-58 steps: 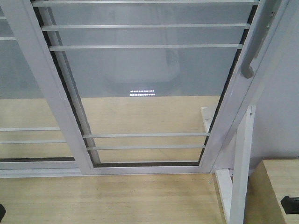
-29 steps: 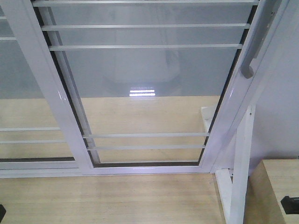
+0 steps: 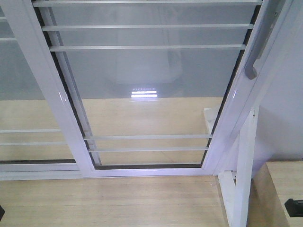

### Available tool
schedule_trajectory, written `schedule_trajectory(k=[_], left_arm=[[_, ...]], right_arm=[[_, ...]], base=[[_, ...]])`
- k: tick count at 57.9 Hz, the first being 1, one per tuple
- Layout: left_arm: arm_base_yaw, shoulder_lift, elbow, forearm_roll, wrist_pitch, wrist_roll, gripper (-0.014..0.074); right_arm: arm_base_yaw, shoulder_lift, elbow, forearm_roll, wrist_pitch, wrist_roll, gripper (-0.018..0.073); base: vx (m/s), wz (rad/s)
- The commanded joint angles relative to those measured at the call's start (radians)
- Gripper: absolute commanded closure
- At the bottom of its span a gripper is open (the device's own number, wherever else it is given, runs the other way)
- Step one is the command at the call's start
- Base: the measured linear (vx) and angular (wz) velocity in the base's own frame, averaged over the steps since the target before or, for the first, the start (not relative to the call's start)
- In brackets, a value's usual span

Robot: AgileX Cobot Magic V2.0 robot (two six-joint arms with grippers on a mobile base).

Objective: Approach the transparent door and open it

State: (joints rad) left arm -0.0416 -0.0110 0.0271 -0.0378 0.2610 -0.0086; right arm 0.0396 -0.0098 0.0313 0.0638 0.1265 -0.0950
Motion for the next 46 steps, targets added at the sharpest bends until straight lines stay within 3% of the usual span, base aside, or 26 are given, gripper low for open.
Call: schedule_trajectory(k=[1,11,23,31,46], left_arm=[[0.0,-0.002,0.03,-0.007,-0.136,-0.001,0.0592],[0.0,-0.002,0.03,-0.007,-0.245,0.0,0.0592],[0.0,-0.002,0.03,-0.007,-0.253,0.0,0.0592],[0.0,-0.002,0.03,-0.006,-0.27,0.001,0.0592],[0.0,-0.002,0.03,0.005,-0.335,-0.004,0.0592]], right_arm=[[0.002,0.016,0.012,-0.002,-0.082,-0.003,0.0559],[0.002,0.016,0.012,-0.002,-0.082,-0.003,0.0559],[0.002,0.016,0.012,-0.005,-0.085,-0.004,0.0559],[0.002,0.016,0.012,-0.048,-0.143,-0.068,0.0559],[0.002,0.016,0.011,-0.043,-0.322,-0.063,0.0559]], base=[[0.0,0.0],[0.0,0.0],[0.0,0.0],[0.0,0.0],[0.0,0.0]])
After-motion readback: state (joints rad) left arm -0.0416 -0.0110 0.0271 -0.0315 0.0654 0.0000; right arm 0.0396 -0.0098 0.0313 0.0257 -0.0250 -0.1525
